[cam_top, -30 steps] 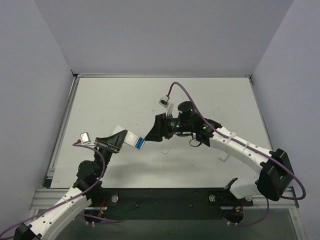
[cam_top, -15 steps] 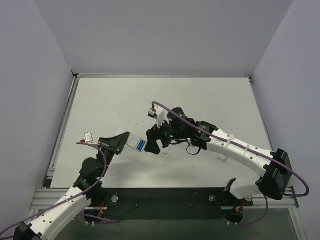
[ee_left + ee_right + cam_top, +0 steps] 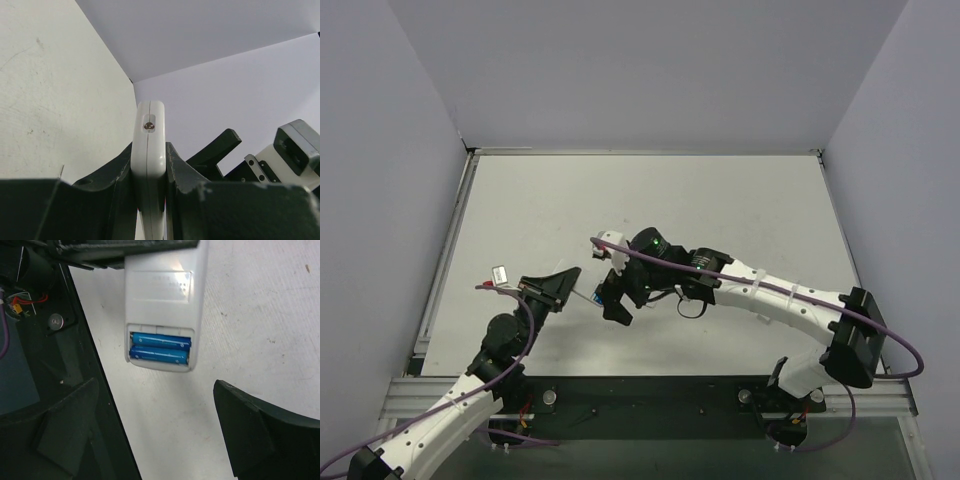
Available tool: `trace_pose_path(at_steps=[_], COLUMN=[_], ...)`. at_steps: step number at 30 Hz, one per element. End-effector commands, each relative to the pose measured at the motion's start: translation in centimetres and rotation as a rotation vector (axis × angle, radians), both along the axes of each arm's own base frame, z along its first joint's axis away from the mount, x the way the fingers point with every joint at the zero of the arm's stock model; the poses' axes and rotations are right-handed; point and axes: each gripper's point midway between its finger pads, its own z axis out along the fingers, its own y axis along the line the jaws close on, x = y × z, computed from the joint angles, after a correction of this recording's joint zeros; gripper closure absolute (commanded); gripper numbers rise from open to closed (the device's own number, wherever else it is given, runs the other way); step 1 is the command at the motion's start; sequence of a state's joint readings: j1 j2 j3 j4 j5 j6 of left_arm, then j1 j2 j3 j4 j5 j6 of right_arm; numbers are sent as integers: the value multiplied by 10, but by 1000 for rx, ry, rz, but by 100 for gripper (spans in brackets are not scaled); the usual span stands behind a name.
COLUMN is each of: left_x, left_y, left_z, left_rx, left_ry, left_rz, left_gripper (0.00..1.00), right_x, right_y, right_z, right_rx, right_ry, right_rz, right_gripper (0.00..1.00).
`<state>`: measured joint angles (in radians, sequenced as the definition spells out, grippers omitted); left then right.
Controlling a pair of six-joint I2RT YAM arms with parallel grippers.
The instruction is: Load the batteries into the remote control
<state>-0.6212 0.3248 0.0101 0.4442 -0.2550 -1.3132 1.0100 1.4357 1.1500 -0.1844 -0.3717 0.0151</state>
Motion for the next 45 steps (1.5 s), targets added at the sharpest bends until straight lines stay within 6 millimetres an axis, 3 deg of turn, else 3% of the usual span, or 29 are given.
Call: trace_pose_path(at_steps=[1, 9, 12, 18, 19, 20, 22, 23, 26, 28, 29, 30, 32, 33, 36, 41, 45], left_x=[0, -1, -1, -3, -3, -3, -3, -2, -6, -7, -12, -16, -23, -28, -42, -49, -50], left_y=[-1, -3, -3, -4, -4, -4, -3, 1, 21, 39, 51, 62, 89, 102, 128, 143, 137], left_z=[-25, -20, -18, -19, -18, -14, -30, -22, -12, 0, -8, 20, 25, 46, 66, 61, 50], left_rx=[19, 11, 11, 17, 23, 30, 119, 145, 352, 429, 527, 529, 646, 651, 743, 834, 885], left_ry=[32, 22, 18, 16, 13, 7, 54, 52, 74, 76, 108, 76, 97, 75, 46, 37, 9], left_rz=[-2, -12, -13, -23, -24, -24, -18, 0, 64, 136, 159, 198, 279, 330, 398, 433, 389], left_gripper=[100, 100, 100, 100, 95, 77, 55, 37, 19, 15, 13, 12, 12, 12, 12, 11, 10], right_x=[9, 16, 17, 20, 20, 19, 20, 20, 15, 12, 9, 6, 2, 2, 3, 4, 2], right_y=[24, 44, 46, 42, 40, 38, 33, 29, 18, 13, 10, 10, 7, 7, 9, 14, 15], right_z=[16, 3, -4, -8, -10, -11, -11, -17, -30, -38, -47, -52, -65, -70, -85, -115, -130], right_rx=[14, -56, -90, -124, -130, -134, -136, -152, -185, -204, -223, -234, -268, -280, -313, -377, -411], right_ry=[-97, -141, -159, -175, -173, -174, -178, -173, -159, -155, -144, -135, -116, -112, -99, -67, -40], right_rz=[28, 16, 5, -15, -19, -21, -23, -22, 3, 31, 43, 71, 97, 107, 118, 159, 189], right_gripper=[7, 10, 21, 58, 68, 73, 83, 84, 87, 87, 87, 87, 87, 86, 86, 85, 84])
